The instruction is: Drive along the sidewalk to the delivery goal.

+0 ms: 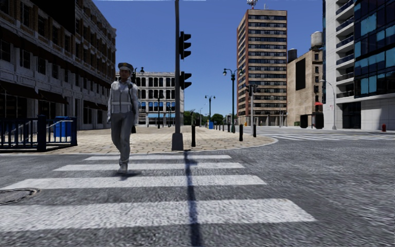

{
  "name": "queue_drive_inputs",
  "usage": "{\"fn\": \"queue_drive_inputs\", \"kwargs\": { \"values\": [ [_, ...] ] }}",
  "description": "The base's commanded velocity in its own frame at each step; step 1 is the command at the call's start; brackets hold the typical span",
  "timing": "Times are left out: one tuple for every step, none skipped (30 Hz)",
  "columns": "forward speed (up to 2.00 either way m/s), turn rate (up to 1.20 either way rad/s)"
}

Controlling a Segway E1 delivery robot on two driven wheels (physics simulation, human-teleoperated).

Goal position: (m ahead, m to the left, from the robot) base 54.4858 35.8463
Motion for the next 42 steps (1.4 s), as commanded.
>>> {"fn": "queue_drive_inputs", "kwargs": {
  "values": [
    [2.0,0.0],
    [2.0,0.0],
    [2.0,0.0],
    [2.0,0.0],
    [2.0,0.0],
    [2.0,0.0],
    [2.0,0.06],
    [2.0,0.14],
    [2.0,0.14],
    [2.0,0.18],
    [2.0,0.2],
    [2.0,0.2],
    [2.0,0.2],
    [2.0,0.2],
    [2.0,0.2],
    [2.0,0.23],
    [2.0,0.27],
    [2.0,0.27],
    [2.0,0.29],
    [2.0,0.3],
    [2.0,0.34],
    [2.0,0.39],
    [2.0,0.39],
    [2.0,0.43],
    [2.0,0.45],
    [2.0,0.45],
    [2.0,0.45],
    [2.0,0.45],
    [2.0,0.45],
    [2.0,0.45],
    [2.0,0.45],
    [2.0,0.45],
    [2.0,0.45],
    [2.0,0.45],
    [2.0,0.45],
    [2.0,0.45],
    [2.0,0.45],
    [2.0,0.45],
    [2.0,0.45],
    [2.0,0.45],
    [2.0,0.45],
    [2.0,0.45]
  ]
}}
